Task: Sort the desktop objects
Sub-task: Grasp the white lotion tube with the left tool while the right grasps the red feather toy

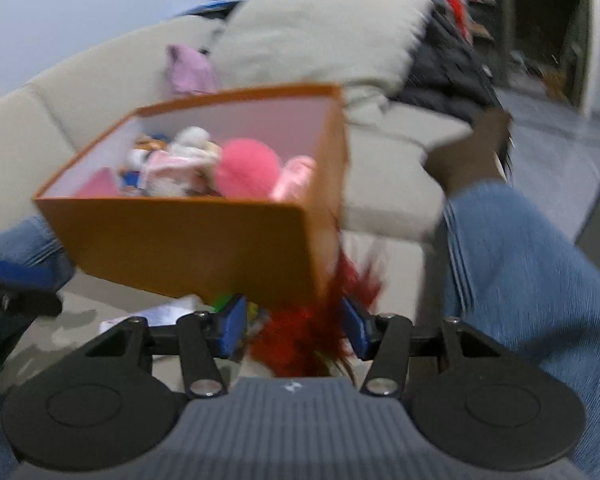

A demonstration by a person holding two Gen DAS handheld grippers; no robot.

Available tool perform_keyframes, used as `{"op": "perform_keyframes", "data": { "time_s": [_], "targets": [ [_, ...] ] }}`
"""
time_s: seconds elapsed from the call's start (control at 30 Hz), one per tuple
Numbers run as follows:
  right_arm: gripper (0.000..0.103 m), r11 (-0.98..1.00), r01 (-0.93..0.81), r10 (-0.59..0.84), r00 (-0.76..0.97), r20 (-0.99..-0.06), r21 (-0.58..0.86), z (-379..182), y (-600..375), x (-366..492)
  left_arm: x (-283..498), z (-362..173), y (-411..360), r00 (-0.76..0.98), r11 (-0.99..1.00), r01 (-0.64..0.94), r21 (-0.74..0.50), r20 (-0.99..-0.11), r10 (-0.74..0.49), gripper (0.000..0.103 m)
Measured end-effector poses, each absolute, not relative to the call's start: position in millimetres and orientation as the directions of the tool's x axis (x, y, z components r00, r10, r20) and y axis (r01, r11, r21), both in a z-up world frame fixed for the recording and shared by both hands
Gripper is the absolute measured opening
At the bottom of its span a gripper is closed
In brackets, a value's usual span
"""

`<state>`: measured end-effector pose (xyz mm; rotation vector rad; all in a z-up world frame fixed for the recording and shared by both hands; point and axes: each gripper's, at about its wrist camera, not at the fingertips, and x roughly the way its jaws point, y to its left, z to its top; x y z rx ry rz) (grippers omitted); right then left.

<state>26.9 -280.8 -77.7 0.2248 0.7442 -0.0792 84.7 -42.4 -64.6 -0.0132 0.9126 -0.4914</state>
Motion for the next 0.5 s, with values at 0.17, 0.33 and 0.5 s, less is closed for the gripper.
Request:
{"op": "perform_keyframes", "data": {
  "time_s": [0.17,0.33,0.5],
  "targets": [
    [0.068,0.963,0.171,0.012,0.744,-0.668,0.209,-86.7,-289.8,27.3,89.3,-95.7,-39.2,0.512,0.919,0.356,-0.167,-0.789,-0.341,0.072],
    [0.068,0.975,0.108,0.043,0.76,-0.649,0.192,-88.8,-277.8,19.5,88.8,-114.3,-34.4,0.48,0.906,0.373,-0.2,-0.794,-0.373,0.078],
    [0.068,0.983,0.097,0.035,0.737,-0.675,0.157,-93.3,-269.6,22.2,88.3,-128.8,-34.9,0.477,0.915,0.379,-0.138,-0.818,-0.321,0.081]
  ]
}}
